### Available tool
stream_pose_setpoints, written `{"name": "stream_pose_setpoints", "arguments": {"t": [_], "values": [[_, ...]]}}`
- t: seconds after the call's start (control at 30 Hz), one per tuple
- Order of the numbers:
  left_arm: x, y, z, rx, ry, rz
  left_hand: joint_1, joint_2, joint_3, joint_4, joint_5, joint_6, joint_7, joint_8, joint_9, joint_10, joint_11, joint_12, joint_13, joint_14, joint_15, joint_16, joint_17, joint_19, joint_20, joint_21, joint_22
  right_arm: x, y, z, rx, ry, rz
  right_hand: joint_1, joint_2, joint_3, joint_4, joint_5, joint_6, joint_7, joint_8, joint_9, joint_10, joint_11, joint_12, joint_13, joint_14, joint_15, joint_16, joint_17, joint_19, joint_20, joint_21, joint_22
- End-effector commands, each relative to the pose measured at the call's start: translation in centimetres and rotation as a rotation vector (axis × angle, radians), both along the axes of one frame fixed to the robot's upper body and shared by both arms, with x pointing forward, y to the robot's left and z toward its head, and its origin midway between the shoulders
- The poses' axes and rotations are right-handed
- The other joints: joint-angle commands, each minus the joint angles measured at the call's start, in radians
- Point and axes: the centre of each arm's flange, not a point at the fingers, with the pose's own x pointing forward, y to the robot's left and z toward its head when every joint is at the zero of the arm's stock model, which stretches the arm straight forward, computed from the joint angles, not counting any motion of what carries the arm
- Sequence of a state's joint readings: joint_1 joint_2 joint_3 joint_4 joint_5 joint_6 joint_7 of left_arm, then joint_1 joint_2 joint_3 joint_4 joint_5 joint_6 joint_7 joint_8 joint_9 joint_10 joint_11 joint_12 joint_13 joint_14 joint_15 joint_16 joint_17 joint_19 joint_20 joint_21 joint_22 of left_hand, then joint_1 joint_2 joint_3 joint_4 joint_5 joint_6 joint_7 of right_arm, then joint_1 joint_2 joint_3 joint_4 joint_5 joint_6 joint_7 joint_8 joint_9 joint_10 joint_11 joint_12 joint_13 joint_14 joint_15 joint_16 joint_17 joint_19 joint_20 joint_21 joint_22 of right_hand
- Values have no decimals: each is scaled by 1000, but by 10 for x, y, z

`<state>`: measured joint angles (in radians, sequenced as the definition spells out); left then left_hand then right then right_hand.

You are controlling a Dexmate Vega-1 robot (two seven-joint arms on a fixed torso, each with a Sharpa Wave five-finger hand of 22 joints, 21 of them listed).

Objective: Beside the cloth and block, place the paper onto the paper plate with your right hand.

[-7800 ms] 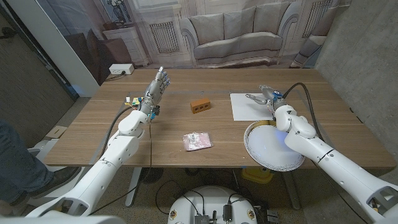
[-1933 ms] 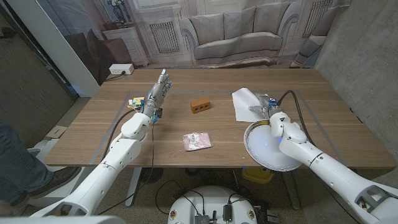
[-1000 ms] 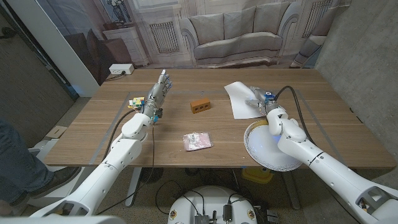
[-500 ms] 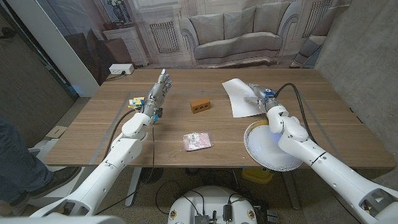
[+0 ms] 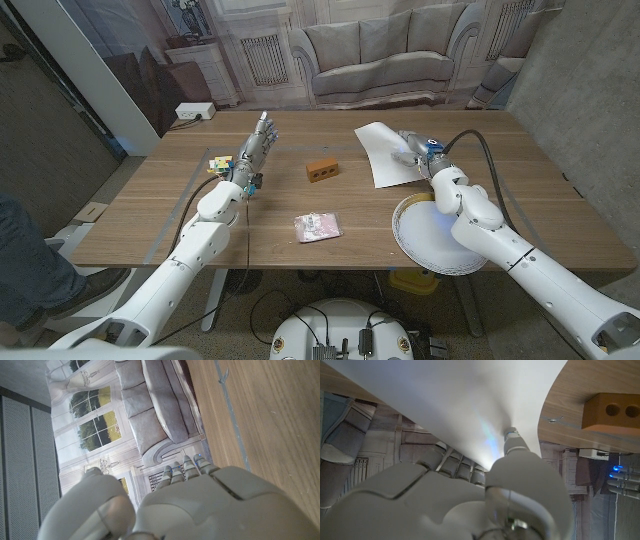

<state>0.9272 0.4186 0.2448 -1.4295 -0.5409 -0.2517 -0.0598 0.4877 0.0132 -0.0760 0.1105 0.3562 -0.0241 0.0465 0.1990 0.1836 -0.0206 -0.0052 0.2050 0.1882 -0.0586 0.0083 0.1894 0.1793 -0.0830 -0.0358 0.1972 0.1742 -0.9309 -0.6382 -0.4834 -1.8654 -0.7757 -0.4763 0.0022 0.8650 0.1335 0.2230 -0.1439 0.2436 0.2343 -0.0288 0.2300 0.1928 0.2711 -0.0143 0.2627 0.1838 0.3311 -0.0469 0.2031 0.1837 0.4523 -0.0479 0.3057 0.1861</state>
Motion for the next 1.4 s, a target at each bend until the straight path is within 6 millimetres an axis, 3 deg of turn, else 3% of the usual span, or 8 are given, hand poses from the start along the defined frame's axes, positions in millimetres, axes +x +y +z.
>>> {"name": "stream_pose_setpoints", "arguments": {"t": [0.03, 0.67, 1.4], "values": [[2, -1, 1, 7, 0, -7, 0, 7, -7, 2, 7, 9, 2, -1, 5, -2, -4, -2, 2, -9, 0, -1, 5, -9, 3, 0, 5, -18, 3, 8, 8, -11, 27, 9, 4, 10, -3, -8, 8, 3, 4, 4, 2, 2, -4, 2, -4, -42, -4, 5, -4, -43, -4, 1], [8, -6, 10, 22, 1, -16, 2, 9, -10, 2, 8, 9, 2, -1, 5, -3, -4, -2, 2, -9, 0, -1, 5, -10, 3, 0, 5, -39, -3, 15, 26, -4, 39, 12, 9, 13, 2, -17, 11, 7, -1, 3, 5, 5, -8, 2, -12, -35, -8, 7, -13, -37, -12, 1], [13, -8, 18, 30, -9, -28, 4, 11, -15, 2, 8, 9, 2, -1, 5, -3, -2, -2, 2, -9, 0, -1, 5, -10, 3, 0, 5, -77, -8, 14, 20, -49, 35, 14, 8, 13, 5, -27, 14, 10, -5, 3, 11, 3, -11, 2, -10, -35, -9, 7, -12, -35, -16, 1]]}}
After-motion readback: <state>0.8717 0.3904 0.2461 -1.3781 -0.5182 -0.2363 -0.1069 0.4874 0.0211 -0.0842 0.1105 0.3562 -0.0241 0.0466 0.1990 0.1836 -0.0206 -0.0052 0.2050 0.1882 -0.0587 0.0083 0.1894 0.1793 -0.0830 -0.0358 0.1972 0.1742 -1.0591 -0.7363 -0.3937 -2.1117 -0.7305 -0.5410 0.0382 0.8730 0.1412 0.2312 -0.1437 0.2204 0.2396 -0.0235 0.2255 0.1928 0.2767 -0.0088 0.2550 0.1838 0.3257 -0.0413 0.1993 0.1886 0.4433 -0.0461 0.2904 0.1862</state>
